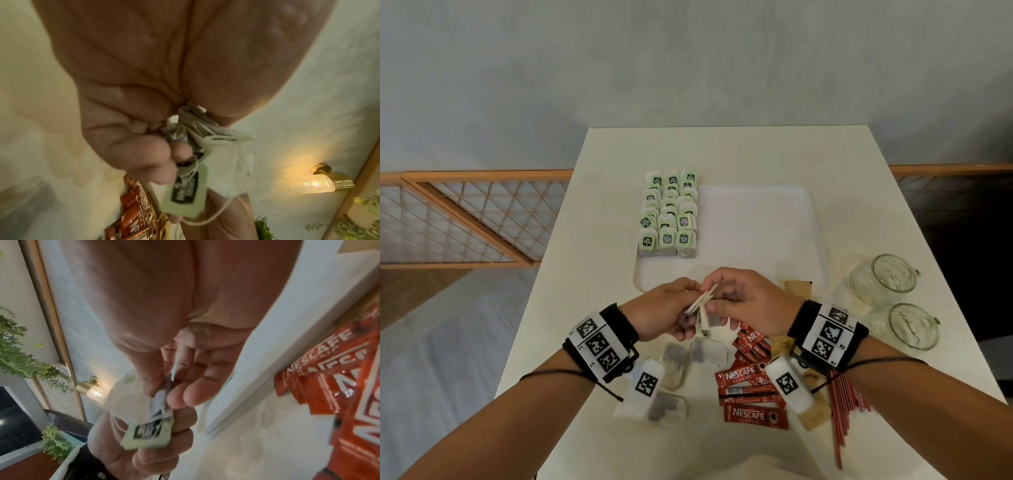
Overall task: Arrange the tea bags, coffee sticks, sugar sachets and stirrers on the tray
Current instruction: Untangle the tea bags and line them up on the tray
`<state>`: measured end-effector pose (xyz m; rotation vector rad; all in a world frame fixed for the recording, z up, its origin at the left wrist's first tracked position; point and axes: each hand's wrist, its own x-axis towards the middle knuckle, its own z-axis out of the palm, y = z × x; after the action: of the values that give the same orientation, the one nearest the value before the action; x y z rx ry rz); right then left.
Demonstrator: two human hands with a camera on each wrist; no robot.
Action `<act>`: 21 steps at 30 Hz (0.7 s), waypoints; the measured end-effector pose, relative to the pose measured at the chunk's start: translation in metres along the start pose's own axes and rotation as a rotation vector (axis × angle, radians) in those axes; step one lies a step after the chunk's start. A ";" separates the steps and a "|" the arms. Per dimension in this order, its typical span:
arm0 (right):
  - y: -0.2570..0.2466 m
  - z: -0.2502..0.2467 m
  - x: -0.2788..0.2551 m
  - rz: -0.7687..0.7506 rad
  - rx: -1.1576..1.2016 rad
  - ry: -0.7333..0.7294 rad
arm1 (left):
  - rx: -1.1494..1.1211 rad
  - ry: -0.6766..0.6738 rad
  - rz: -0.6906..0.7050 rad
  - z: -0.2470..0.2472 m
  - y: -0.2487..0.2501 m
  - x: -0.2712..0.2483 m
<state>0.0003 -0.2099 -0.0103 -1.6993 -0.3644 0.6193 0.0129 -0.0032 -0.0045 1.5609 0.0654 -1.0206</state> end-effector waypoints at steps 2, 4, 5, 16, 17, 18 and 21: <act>0.003 -0.001 0.000 -0.012 -0.004 0.040 | -0.005 0.053 0.000 0.003 0.000 0.001; 0.005 -0.001 0.001 -0.008 0.003 0.061 | 0.030 0.150 0.066 0.003 -0.001 0.002; 0.005 -0.001 0.001 0.000 0.015 0.067 | 0.064 0.193 0.126 0.002 -0.002 0.003; 0.003 -0.001 0.010 0.170 0.281 0.126 | 0.092 0.043 0.337 -0.002 0.005 -0.014; 0.003 -0.001 0.010 0.186 0.308 0.119 | 0.131 0.010 0.371 -0.003 0.004 -0.014; 0.002 -0.002 0.010 0.197 0.322 0.109 | 0.162 -0.018 0.406 -0.004 0.002 -0.015; 0.001 -0.001 0.009 0.206 0.329 0.053 | 0.130 -0.050 0.437 -0.004 -0.001 -0.012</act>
<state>0.0084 -0.2057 -0.0126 -1.4420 -0.0446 0.7397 0.0069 0.0067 0.0017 1.5738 -0.3686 -0.7265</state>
